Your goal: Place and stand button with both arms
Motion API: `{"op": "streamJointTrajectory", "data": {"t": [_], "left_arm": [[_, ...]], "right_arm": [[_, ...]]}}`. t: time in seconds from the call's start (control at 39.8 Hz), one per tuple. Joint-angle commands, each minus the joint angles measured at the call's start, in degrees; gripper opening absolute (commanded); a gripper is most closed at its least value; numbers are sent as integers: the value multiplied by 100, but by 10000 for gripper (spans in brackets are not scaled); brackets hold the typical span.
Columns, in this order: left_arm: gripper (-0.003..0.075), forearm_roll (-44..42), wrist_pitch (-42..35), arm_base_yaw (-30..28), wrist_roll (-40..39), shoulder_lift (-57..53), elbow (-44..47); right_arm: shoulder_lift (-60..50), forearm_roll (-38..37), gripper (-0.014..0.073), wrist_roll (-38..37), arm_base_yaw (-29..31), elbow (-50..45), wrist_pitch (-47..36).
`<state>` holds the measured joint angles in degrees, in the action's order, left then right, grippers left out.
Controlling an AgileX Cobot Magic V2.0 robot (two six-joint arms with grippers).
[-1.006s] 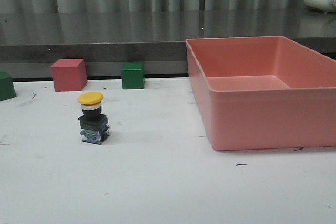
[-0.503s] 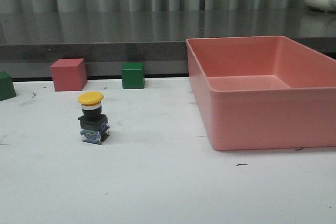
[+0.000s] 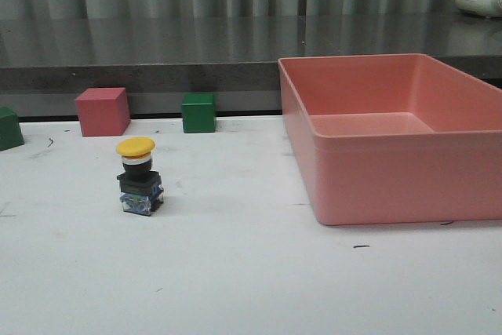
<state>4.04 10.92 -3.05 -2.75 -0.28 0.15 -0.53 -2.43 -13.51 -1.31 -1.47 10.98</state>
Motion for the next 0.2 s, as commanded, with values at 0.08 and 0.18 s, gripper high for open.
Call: {"op": "streamJointTrajectory", "data": {"t": [0.08,0.18], "left_arm": [[-20,54,-481,-10,-13,-134,51],[-20,54,-481,-10,-13,-134,51]], "right_arm": [[-109,-17,-69,65,27,15,-467],[-109,-17,-69,65,27,15,-467]]}}
